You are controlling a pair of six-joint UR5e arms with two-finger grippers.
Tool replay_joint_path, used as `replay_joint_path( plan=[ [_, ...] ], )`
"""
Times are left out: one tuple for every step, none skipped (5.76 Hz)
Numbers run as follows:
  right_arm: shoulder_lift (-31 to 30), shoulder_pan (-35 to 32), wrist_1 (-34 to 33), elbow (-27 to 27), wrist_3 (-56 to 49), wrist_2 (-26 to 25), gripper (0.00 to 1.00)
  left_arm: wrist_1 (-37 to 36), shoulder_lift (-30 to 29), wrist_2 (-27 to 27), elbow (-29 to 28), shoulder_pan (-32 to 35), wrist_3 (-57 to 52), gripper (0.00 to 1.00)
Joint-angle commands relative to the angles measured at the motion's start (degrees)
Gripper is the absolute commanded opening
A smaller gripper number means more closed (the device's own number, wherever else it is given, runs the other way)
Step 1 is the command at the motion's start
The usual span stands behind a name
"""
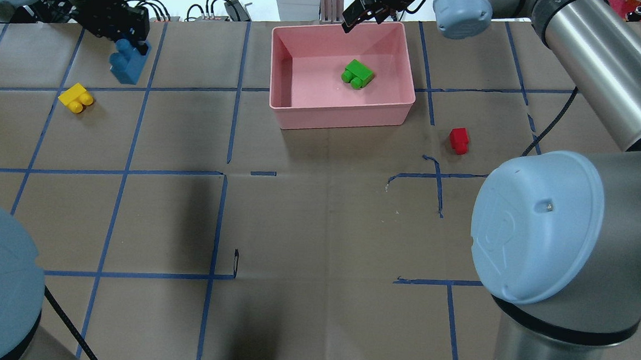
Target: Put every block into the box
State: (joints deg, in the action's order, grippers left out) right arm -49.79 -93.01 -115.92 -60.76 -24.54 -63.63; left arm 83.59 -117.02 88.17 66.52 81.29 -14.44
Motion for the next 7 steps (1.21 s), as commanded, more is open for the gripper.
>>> replay_joint_path(
  plan=[
    [-8.69,6.57,10.14,-3.37,-3.55,-0.78,1.00,0.26,-6.71,-0.19,-7.17,5.78,8.51,0.00],
    [-15.18,10.61,10.10,-10.79,-4.28,-9.06,0.99,-0.18,-9.00,-0.28,-9.63,9.89,13.77,0.00],
    [-18.46,14.39,4.44,-18.53,-4.29,-11.14,0.99,-0.18,-11.80,-0.45,-12.87,14.29,20.96,0.00],
    [-18.67,16.09,-10.84,-28.09,-4.11,-12.29,0.99,-0.45,-15.22,-0.37,-16.47,19.03,26.60,0.00],
    [-17.98,16.02,-26.22,-35.49,-2.11,-15.44,0.99,-0.53,-18.48,-0.37,-18.68,20.03,28.40,0.00],
    [-17.71,15.14,-33.43,-41.14,5.57,-21.12,0.98,-3.49,-20.95,-0.11,-18.71,20.04,28.42,0.01],
    [-16.66,13.83,-37.59,-44.85,13.30,-25.44,0.98,-6.48,-23.15,-0.19,-18.71,20.04,28.42,0.02]
  ],
)
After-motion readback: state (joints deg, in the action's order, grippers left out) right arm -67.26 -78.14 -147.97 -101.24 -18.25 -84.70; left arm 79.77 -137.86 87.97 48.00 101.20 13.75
